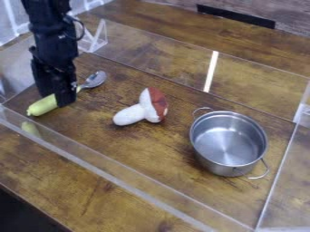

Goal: Move the green spoon to the right

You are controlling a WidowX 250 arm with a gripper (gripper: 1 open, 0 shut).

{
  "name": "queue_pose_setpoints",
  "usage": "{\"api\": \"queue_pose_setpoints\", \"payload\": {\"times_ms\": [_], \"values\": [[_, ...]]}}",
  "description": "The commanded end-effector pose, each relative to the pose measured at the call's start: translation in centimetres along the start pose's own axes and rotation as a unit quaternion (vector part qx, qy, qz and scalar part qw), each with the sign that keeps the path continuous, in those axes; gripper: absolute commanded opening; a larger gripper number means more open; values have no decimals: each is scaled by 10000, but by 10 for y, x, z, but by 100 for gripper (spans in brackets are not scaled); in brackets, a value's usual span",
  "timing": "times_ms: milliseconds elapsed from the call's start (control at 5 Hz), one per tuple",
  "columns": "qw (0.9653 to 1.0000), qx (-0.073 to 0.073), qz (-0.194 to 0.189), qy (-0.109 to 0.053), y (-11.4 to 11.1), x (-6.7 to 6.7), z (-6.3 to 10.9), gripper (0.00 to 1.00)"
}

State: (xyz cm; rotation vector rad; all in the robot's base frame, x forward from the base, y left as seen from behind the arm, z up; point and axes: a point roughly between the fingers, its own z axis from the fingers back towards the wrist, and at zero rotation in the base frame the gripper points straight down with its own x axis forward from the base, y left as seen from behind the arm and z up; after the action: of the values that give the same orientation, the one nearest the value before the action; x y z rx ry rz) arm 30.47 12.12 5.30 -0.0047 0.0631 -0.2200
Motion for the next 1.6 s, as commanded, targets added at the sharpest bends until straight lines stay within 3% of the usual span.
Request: {"api": "queue_pose_setpoints", "payload": {"times_ms": [0,1000,1200,1400], "values": [[9993,185,-80,-320,17,10,9,100],[9983,16,-409,-417,39,20,-26,100],[9983,-18,-398,-415,39,22,-20,0],[9984,-58,-393,-403,40,24,-16,0]]}}
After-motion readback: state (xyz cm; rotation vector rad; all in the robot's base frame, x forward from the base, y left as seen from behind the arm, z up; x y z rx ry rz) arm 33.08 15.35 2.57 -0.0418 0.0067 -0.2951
